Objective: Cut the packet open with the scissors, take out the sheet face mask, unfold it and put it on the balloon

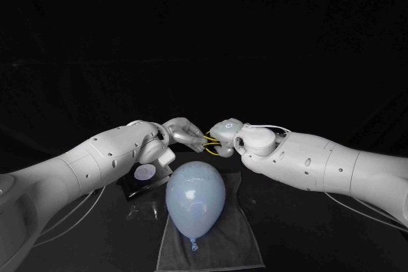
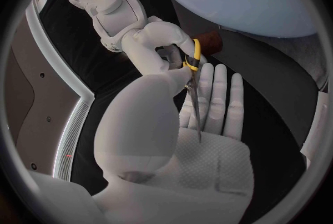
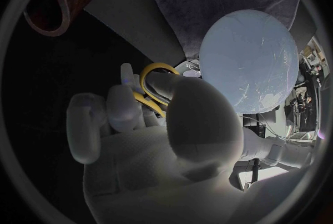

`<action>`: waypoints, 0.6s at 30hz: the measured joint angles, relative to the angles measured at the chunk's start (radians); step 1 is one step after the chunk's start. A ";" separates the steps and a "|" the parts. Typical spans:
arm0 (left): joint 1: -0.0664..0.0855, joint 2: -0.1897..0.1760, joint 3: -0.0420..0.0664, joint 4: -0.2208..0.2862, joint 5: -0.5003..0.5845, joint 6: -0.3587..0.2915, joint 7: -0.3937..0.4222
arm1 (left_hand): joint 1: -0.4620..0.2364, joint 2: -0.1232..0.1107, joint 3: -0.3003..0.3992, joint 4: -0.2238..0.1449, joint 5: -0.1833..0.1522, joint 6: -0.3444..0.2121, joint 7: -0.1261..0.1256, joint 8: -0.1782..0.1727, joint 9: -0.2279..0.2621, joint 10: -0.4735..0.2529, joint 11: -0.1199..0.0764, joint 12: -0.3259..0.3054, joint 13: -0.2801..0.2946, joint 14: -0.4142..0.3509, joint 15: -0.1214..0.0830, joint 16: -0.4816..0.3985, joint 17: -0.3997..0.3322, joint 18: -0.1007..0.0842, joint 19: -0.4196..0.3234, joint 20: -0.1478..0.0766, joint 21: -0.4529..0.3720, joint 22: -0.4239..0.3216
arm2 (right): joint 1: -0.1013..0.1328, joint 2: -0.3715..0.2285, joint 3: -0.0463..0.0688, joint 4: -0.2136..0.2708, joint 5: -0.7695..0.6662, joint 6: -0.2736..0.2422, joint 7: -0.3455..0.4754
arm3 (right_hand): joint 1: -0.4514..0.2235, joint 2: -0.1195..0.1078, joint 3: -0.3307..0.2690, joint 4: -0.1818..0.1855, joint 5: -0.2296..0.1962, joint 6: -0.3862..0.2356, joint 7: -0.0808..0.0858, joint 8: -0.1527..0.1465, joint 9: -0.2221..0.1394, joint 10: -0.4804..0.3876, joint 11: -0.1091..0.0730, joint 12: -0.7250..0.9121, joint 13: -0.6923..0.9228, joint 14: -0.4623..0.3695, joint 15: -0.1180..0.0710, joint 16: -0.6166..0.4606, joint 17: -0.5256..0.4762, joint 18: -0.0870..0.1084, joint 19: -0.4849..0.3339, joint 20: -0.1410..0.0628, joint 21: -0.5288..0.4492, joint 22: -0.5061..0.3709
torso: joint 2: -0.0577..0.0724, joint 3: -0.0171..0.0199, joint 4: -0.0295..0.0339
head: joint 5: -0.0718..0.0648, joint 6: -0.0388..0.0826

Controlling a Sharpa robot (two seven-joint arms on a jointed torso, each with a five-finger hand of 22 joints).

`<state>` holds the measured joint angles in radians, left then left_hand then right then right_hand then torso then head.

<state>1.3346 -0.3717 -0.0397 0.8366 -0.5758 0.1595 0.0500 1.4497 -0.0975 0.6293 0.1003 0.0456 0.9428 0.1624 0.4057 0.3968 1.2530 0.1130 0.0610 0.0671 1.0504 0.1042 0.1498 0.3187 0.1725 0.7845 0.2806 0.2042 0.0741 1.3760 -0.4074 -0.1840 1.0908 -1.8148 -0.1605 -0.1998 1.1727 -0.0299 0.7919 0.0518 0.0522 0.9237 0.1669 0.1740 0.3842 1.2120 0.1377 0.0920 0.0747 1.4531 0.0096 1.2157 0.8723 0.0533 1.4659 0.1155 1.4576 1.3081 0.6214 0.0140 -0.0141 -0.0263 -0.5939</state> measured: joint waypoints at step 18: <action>0.009 -0.005 0.003 0.018 0.006 -0.002 -0.009 | -0.009 -0.004 -0.003 -0.003 -0.005 -0.002 -0.002 0.000 0.042 0.001 0.000 0.000 0.000 0.000 0.000 0.000 0.001 -0.001 0.000 0.000 0.000 0.000 | -0.009 0.004 -0.004 -0.013 0.034 -0.087 -0.027 | -0.058 -0.080 -0.230 0.058 0.000 0.082 -0.051 0.077 0.059 0.103 -0.050 0.030 0.039 0.013 -0.042 0.075 0.104 -0.011 -0.001 -0.036 0.031 -0.001 | 0.000 0.0002 -0.0009 | 0.000 -0.001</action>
<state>1.3438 -0.3768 -0.0370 0.8541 -0.5702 0.1576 0.0410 1.4405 -0.1016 0.6265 0.0975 0.0408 0.9409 0.1607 0.4060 0.4387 1.2535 0.1127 0.0610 0.0671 1.0505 0.1044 0.1498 0.3199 0.1715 0.7846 0.2806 0.2042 0.0739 1.3668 -0.4038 -0.1876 1.0773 -1.7810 -0.2474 -0.2264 1.1152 -0.1102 0.5623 0.1094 0.0522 1.0057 0.1163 0.2507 0.4428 1.3152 0.0875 0.1216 0.1141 1.4661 -0.0329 1.2908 0.9768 0.0419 1.4646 0.0799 1.4887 1.3073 0.6215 0.0142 -0.0150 -0.0262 -0.5946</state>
